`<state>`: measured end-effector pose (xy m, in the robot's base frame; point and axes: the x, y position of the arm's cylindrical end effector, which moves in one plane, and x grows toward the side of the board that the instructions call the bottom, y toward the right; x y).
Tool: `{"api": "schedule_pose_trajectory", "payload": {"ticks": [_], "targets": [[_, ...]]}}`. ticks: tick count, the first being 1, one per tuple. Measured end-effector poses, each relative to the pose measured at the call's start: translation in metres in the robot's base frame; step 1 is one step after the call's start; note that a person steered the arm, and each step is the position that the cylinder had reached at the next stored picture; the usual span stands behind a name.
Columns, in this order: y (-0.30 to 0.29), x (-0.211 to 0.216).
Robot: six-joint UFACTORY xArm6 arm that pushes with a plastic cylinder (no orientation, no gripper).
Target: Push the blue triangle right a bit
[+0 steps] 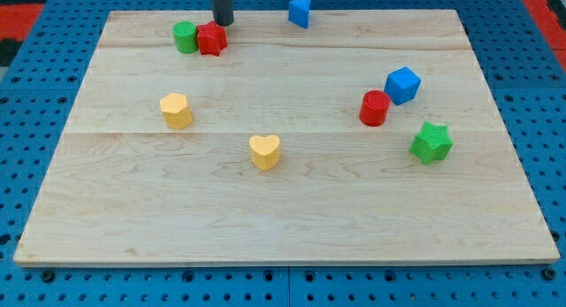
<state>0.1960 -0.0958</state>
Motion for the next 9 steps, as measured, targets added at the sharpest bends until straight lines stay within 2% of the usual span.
{"api": "schedule_pose_trajectory", "payload": {"ticks": [2, 3, 5, 8, 9], "targets": [[0.021, -0.003], [0.068, -0.002], [0.086, -0.002], [0.18, -0.003], [0.189, -0.003]]}}
